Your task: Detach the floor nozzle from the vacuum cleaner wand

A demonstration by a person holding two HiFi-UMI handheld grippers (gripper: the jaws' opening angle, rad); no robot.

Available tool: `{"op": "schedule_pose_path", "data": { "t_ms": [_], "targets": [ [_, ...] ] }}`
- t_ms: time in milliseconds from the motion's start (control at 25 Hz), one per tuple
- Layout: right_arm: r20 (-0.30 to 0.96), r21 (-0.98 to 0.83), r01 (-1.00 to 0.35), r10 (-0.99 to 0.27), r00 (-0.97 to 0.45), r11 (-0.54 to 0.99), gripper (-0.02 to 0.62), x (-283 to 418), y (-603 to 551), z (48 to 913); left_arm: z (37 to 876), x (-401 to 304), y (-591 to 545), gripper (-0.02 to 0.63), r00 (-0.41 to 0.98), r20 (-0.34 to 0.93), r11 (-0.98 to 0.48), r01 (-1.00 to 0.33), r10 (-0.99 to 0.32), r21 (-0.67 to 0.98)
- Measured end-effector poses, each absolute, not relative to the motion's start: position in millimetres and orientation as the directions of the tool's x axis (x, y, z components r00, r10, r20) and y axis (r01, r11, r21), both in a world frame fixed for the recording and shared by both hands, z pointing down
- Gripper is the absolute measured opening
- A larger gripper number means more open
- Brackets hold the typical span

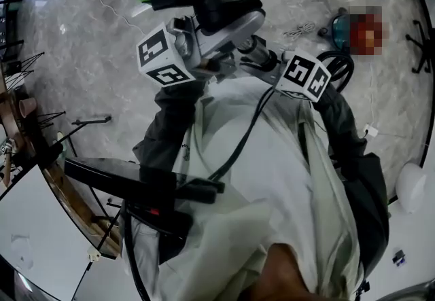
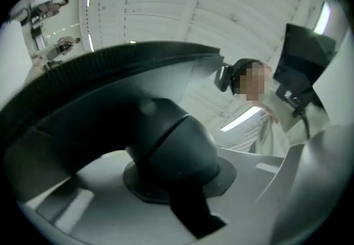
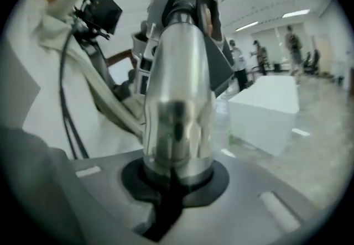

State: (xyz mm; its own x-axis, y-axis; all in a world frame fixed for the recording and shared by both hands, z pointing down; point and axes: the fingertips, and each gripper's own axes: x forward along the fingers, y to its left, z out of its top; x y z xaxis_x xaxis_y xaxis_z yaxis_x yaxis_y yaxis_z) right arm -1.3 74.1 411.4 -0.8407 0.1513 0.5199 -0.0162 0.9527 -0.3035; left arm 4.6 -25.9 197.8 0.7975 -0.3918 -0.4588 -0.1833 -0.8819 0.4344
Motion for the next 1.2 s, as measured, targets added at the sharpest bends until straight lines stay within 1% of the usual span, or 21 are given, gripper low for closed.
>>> {"op": "schedule_pose_path", "data": {
  "t_ms": [120,160,200,240,320,400,480,520,560,600,640,680,720,800,880,920,960,1000,1080,1120,1200],
  "targets": [
    [0.332,-0.519,0.344,0.556,-0.762,0.782,0.041,13.4,108.3,392.7,185.8,8.3,-8.3,0.080,0.780,-0.569,-0.933,-0.055,-0.262,0.355],
    [0.272,-0.560,0.416,0.634,-0.724,0.716,0.041,16.5,112.1,387.4,186.1,8.2,-10.6,0.080,0.775,-0.576,-0.933,-0.050,-0.261,0.355],
    [0.239,-0.580,0.447,0.666,-0.706,0.681,0.041,16.7,110.5,385.0,188.3,7.4,-17.1,0.080,0.772,-0.570,-0.927,-0.065,-0.282,0.370],
    [0.239,-0.581,0.436,0.656,-0.716,0.687,0.038,13.6,104.8,386.3,192.3,5.6,-26.2,0.080,0.771,-0.549,-0.913,-0.101,-0.323,0.395],
    [0.323,-0.538,0.307,0.528,-0.785,0.785,0.037,1.2,86.6,397.7,204.6,0.1,-46.7,0.080,0.766,-0.467,-0.858,-0.209,-0.442,0.469],
    [0.481,-0.414,0.030,0.247,-0.842,0.910,0.037,-10.9,59.2,416.7,220.7,-8.5,-66.8,0.080,0.741,-0.359,-0.771,-0.326,-0.567,0.547],
    [0.614,-0.203,-0.294,-0.112,-0.781,0.934,0.037,-15.9,28.8,434.0,233.4,-19.2,-80.9,0.081,0.705,-0.284,-0.697,-0.404,-0.650,0.593],
    [0.641,-0.108,-0.400,-0.244,-0.727,0.910,0.037,-16.2,18.9,438.3,235.7,-23.0,-82.8,0.082,0.696,-0.273,-0.684,-0.418,-0.664,0.598],
    [0.648,-0.045,-0.456,-0.321,-0.690,0.889,0.037,-16.5,14.5,439.5,234.7,-24.9,-80.7,0.081,0.699,-0.280,-0.692,-0.414,-0.658,0.591],
    [0.644,-0.020,-0.465,-0.344,-0.684,0.885,0.037,-18.2,15.1,438.3,230.7,-25.2,-75.3,0.081,0.712,-0.302,-0.718,-0.396,-0.634,0.573],
    [0.632,-0.030,-0.434,-0.319,-0.706,0.901,0.037,-21.8,19.6,435.5,224.8,-25.1,-68.2,0.081,0.730,-0.329,-0.751,-0.370,-0.599,0.546],
    [0.616,-0.066,-0.369,-0.254,-0.746,0.927,0.038,-26.1,26.7,432.0,218.0,-24.5,-60.5,0.080,0.750,-0.356,-0.787,-0.341,-0.558,0.515],
    [0.592,-0.118,-0.279,-0.158,-0.790,0.953,0.040,-29.0,35.7,428.4,211.5,-23.1,-52.7,0.080,0.769,-0.383,-0.821,-0.307,-0.512,0.481],
    [0.521,-0.256,-0.034,0.108,-0.847,0.966,0.040,-24.9,57.9,421.3,200.0,-15.4,-35.9,0.080,0.805,-0.445,-0.890,-0.211,-0.393,0.405],
    [0.405,-0.413,0.232,0.406,-0.819,0.880,0.040,-12.4,82.7,410.7,193.5,-5.7,-20.7,0.081,0.820,-0.508,-0.938,-0.093,-0.262,0.333],
    [0.340,-0.478,0.330,0.518,-0.785,0.814,0.040,-7.2,92.4,405.2,193.0,-3.2,-17.3,0.081,0.817,-0.533,-0.947,-0.045,-0.218,0.317],
    [0.288,-0.525,0.386,0.585,-0.758,0.759,0.040,-4.7,98.5,401.3,194.4,-2.6,-17.4,0.081,0.810,-0.552,-0.948,-0.013,-0.197,0.319],
    [0.261,-0.551,0.398,0.604,-0.753,0.734,0.040,-5.1,100.6,400.1,197.5,-3.1,-20.6,0.081,0.804,-0.560,-0.942,0.000,-0.200,0.336],
    [0.303,-0.549,0.303,0.523,-0.797,0.779,0.037,-10.7,95.0,406.4,206.9,-4.7,-31.5,0.081,0.800,-0.536,-0.914,-0.035,-0.268,0.404],
    [0.369,-0.517,0.202,0.429,-0.824,0.832,0.038,-13.4,87.3,412.6,212.1,-6.1,-38.1,0.081,0.799,-0.508,-0.892,-0.077,-0.322,0.445],
    [0.549,-0.368,-0.094,0.134,-0.825,0.925,0.037,-15.1,61.1,427.8,224.4,-12.8,-55.3,0.077,0.778,-0.423,-0.820,-0.199,-0.466,0.537]
  ]
}}
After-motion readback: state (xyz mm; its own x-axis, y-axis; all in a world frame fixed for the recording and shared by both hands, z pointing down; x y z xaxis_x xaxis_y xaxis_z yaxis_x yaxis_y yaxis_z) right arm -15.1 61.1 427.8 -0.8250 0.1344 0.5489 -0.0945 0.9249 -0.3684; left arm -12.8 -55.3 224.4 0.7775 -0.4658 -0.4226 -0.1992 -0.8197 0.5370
